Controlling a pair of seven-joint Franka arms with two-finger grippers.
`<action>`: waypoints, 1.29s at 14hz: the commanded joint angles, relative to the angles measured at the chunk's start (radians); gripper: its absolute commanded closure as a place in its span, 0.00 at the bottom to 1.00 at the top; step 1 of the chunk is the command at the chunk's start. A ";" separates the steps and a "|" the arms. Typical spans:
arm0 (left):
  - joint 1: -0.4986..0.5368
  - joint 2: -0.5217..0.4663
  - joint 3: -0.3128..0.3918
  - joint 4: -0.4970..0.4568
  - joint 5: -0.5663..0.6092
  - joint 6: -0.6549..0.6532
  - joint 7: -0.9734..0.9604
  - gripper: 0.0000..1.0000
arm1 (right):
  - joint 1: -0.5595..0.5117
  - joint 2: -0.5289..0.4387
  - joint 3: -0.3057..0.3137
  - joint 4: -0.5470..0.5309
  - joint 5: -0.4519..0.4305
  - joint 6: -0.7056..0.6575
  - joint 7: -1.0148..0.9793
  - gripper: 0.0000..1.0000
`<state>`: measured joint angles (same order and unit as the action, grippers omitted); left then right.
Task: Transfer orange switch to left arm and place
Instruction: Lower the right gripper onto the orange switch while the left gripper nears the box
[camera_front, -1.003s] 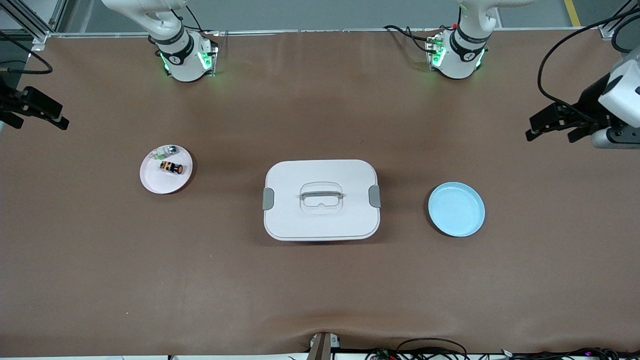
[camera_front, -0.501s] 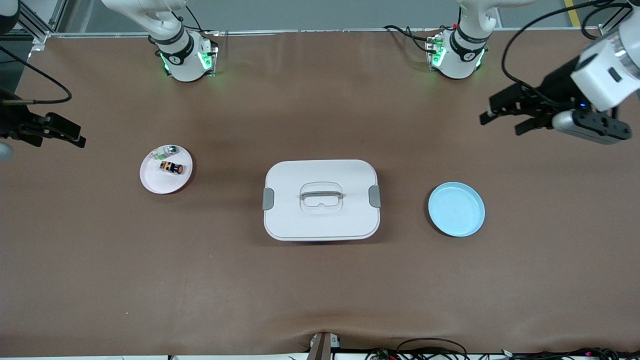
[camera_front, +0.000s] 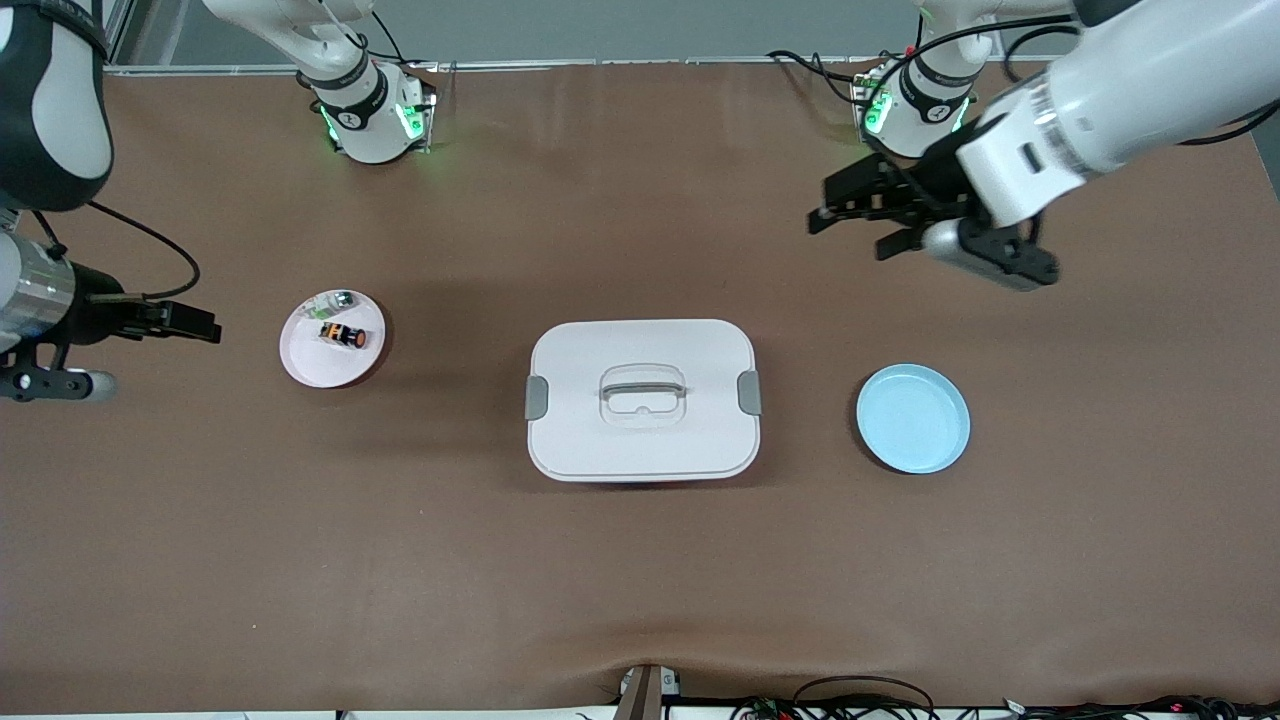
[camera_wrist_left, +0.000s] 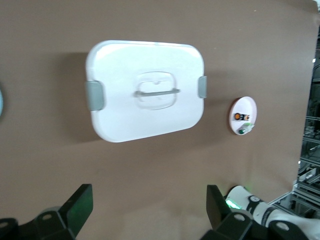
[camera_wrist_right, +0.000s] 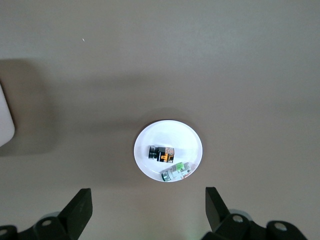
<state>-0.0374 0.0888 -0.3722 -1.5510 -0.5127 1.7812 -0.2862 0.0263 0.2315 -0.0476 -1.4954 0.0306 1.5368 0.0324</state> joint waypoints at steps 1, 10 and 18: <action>-0.066 0.067 -0.025 0.041 0.002 0.091 -0.082 0.00 | -0.002 -0.001 0.005 -0.095 -0.001 0.078 -0.002 0.00; -0.185 0.140 -0.025 0.042 0.059 0.230 -0.172 0.00 | -0.025 -0.096 0.002 -0.472 -0.001 0.342 -0.002 0.00; -0.187 0.192 -0.027 0.048 0.001 0.300 -0.153 0.00 | -0.026 -0.136 0.002 -0.779 0.000 0.678 -0.002 0.00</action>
<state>-0.2190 0.2410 -0.3926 -1.5300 -0.4869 2.0521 -0.4382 0.0110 0.1349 -0.0531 -2.1822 0.0306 2.1375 0.0325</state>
